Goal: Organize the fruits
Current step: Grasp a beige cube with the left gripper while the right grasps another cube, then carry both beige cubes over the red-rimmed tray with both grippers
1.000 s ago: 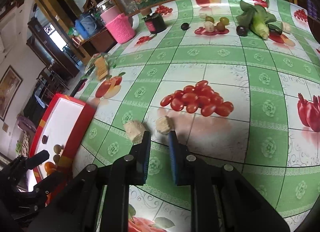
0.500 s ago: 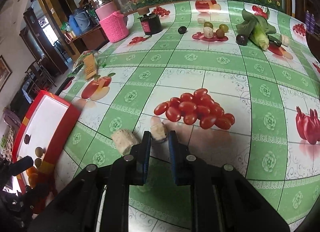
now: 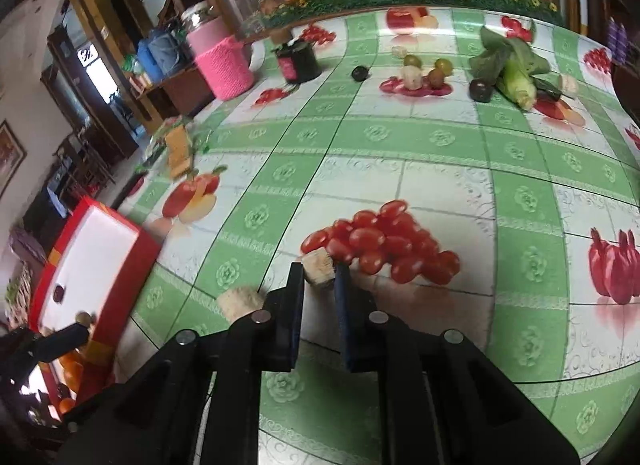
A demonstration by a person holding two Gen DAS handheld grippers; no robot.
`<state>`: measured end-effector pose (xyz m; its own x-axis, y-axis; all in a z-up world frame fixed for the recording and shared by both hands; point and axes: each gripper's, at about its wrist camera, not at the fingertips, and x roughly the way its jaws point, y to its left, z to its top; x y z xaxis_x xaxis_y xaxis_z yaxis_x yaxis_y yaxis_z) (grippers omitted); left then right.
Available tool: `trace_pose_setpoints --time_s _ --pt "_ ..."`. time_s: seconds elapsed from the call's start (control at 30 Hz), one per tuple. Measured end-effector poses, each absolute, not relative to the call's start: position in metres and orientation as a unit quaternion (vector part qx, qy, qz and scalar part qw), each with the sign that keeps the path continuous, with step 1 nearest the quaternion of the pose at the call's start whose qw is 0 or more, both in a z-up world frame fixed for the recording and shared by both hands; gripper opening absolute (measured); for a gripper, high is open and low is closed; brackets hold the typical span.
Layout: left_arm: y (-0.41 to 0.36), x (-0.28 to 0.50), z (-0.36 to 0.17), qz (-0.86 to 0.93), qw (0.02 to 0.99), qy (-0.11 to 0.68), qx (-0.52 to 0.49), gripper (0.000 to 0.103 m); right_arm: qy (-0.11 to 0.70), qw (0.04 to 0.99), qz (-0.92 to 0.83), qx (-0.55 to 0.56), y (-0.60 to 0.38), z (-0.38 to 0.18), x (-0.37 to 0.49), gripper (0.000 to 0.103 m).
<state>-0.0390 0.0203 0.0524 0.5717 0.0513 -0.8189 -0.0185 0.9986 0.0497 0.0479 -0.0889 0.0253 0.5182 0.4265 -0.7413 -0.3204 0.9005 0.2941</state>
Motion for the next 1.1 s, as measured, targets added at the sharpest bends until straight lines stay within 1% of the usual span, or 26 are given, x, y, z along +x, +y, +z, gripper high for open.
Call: trace_pose_setpoints --time_s 0.13,0.33,0.37,0.43,0.47,0.53,0.63,0.83,0.97,1.1 --pt "0.008 -0.013 0.046 0.002 0.885 0.465 0.016 0.064 0.437 0.872 0.192 0.107 -0.114 0.034 0.054 0.017" --pt "-0.006 0.009 0.035 -0.013 0.881 0.472 0.016 0.062 0.436 0.874 0.174 0.128 -0.124 0.036 0.058 0.017" --pt "-0.007 0.012 0.033 -0.015 0.88 0.474 0.016 0.06 0.436 0.874 0.173 0.129 -0.125 0.037 0.059 0.017" --pt "-0.008 0.017 0.029 -0.02 0.878 0.478 0.013 0.049 0.436 0.874 0.172 0.131 -0.125 0.036 0.059 0.017" --pt "-0.009 0.019 0.027 -0.022 0.876 0.481 0.013 0.045 0.437 0.873 0.172 0.131 -0.125 0.036 0.059 0.017" --pt "-0.009 0.022 0.022 -0.027 0.873 0.487 0.011 0.033 0.44 0.872 0.171 0.131 -0.125 0.034 0.06 0.017" --pt "-0.009 0.025 0.02 -0.035 0.873 0.486 0.001 0.029 0.441 0.872 0.17 0.131 -0.126 0.033 0.06 0.017" --pt "-0.01 0.019 0.029 -0.038 0.884 0.465 -0.006 0.028 0.441 0.872 0.17 0.128 -0.125 0.032 0.06 0.017" --pt "-0.007 -0.009 0.057 -0.025 0.904 0.427 0.011 0.028 0.434 0.873 0.176 0.132 -0.125 0.034 0.058 0.017" --pt "0.017 -0.057 0.093 -0.019 0.925 0.379 -0.005 0.028 0.413 0.88 0.192 0.136 -0.123 0.043 0.049 0.017"
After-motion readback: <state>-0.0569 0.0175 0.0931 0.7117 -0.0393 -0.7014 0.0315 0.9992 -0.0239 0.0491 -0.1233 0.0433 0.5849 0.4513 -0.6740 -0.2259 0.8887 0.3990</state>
